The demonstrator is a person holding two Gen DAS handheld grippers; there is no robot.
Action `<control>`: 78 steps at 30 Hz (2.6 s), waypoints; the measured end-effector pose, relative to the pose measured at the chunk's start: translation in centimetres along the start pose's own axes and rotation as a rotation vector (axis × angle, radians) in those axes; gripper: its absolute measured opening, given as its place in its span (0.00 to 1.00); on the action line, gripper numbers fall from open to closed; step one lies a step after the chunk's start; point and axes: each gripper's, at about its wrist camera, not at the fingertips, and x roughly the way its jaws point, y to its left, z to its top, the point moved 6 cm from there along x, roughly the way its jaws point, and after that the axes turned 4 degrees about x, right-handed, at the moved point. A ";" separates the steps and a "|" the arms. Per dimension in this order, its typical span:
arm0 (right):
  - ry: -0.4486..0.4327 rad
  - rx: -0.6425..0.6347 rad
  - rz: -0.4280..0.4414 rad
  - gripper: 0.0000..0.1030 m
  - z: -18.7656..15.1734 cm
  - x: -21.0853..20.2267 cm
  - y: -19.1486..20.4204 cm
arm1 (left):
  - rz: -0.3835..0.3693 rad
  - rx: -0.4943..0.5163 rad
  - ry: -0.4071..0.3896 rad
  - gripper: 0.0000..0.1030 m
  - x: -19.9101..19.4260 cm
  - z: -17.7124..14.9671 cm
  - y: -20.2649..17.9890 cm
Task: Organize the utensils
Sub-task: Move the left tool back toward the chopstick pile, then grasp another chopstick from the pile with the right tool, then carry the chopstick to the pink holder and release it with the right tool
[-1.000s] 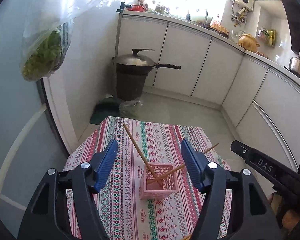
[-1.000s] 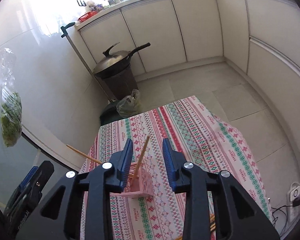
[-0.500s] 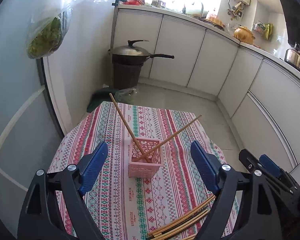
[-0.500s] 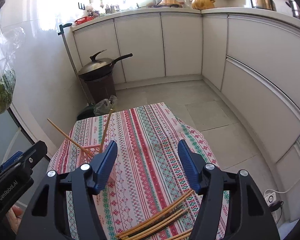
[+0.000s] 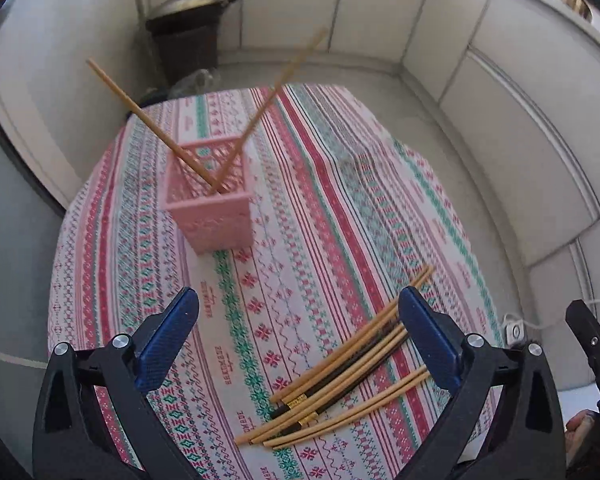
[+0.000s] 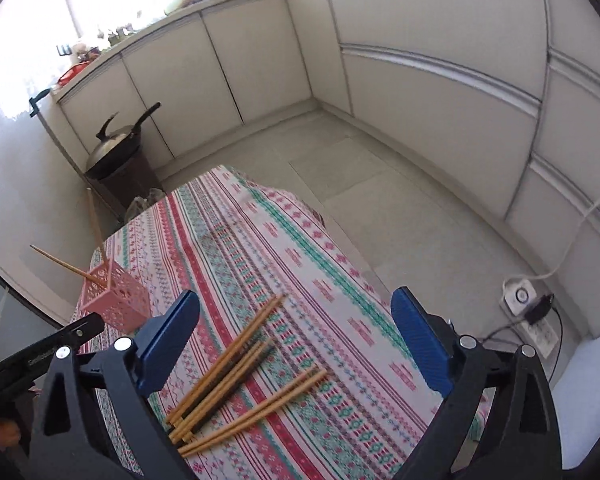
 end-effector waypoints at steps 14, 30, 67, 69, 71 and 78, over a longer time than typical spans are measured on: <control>0.211 0.196 -0.013 0.91 -2.8 2.5 -7.2 | -0.009 0.244 0.296 0.93 10.4 0.5 -9.5; 0.313 0.271 0.045 0.91 -3.0 4.3 -7.4 | 0.075 0.278 0.294 0.79 15.6 1.7 -10.0; 0.520 0.106 -0.092 0.40 -3.7 19.8 7.2 | 0.039 0.271 -0.259 0.05 -8.7 -1.1 0.3; 0.493 0.098 -0.087 0.27 -3.6 20.2 7.6 | 0.039 0.263 -0.273 0.05 -9.1 -1.1 0.6; 0.475 0.089 -0.078 0.10 -3.4 20.4 7.7 | 0.040 0.253 -0.280 0.05 -9.7 -1.2 0.8; 0.380 0.106 0.089 0.08 -1.8 17.0 9.6 | 0.033 0.180 -0.314 0.05 -11.1 -0.9 2.6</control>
